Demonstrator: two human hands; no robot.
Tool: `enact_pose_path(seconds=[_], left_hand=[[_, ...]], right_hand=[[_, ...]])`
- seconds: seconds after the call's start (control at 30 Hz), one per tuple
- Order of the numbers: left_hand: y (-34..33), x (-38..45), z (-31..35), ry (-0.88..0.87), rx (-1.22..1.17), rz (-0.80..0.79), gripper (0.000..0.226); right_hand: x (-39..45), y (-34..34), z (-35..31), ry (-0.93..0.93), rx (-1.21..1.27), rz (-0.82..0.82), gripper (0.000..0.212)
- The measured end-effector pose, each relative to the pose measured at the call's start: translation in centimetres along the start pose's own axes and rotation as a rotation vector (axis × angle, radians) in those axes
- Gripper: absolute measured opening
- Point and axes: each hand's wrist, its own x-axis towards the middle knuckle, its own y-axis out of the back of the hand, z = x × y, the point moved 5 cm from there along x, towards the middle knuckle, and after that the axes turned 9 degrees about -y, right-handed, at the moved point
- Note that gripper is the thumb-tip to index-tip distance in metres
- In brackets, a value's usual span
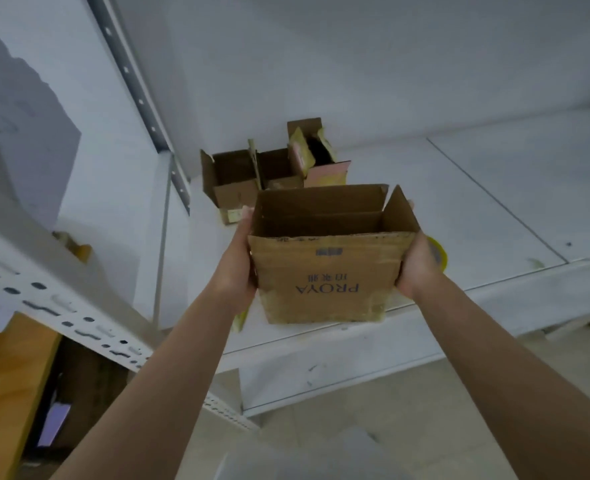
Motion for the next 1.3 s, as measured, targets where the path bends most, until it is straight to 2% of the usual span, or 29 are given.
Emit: enact_pose_path(seconds=[0.13,0.27,0.37,0.5,0.6,0.73,0.8,0.87,0.93,1.07,1.13,1.17,1.23,1.27,1.3], left_hand=[[-0.6,1.1,0.1,-0.054,-0.020,-0.046,0.060],[-0.4,1.8,-0.5,-0.067,-0.027,-0.034,0.074],[-0.2,1.7,-1.4,-0.099,-0.012,-0.067,0.067],[0.2,2.0,-1.1,-0.119,0.038,-0.022,0.053],[0.3,2.2,-1.0,-0.106,0.072,-0.007,0.057],[-0.1,2.2,-0.6,-0.157,-0.004,-0.049,0.049],[-0.4,2.2,-0.6,-0.217,-0.055,-0.044,0.043],[-0.4,2.0,-0.6,-0.285,-0.070,-0.020,0.031],[-0.2,1.9,-0.8,-0.320,-0.065,0.001,0.023],[0.1,1.9,-1.3,-0.265,-0.067,-0.017,0.023],[0.4,1.8,-1.5,-0.229,-0.049,-0.067,0.026],[0.4,1.6,-1.5,-0.229,-0.033,-0.102,0.033],[0.6,1.3,-1.6,-0.283,0.031,-0.187,0.067],[0.4,1.0,-1.6,-0.309,0.058,-0.224,0.076],[0.3,0.8,-1.4,-0.320,0.071,-0.221,0.074]], right_hand=[[0.2,0.1,-0.4,-0.010,0.043,-0.058,0.056],[0.2,0.6,0.2,-0.061,0.024,-0.119,0.064],[-0.1,0.8,0.9,-0.067,-0.042,-0.148,0.055],[0.4,1.2,0.3,0.015,-0.166,-0.086,0.057],[0.4,1.4,-0.2,0.075,-0.212,-0.057,0.046],[0.2,1.2,-1.6,0.262,-0.337,-0.080,0.047],[-0.1,0.9,-2.1,0.339,-0.347,-0.094,0.039],[-0.5,1.0,-2.2,0.396,-0.333,-0.038,0.028],[-0.8,1.0,-1.8,0.398,-0.320,0.024,0.026],[-0.6,1.3,-1.9,0.381,-0.309,0.139,0.015],[-0.3,1.3,-2.1,0.357,-0.319,0.126,0.009],[-0.2,1.3,-2.1,0.348,-0.326,0.121,0.009],[-0.2,1.3,-2.2,0.341,-0.320,0.123,0.008],[-0.2,1.3,-2.2,0.342,-0.309,0.126,0.008],[-0.3,1.3,-2.1,0.343,-0.297,0.132,0.008]])
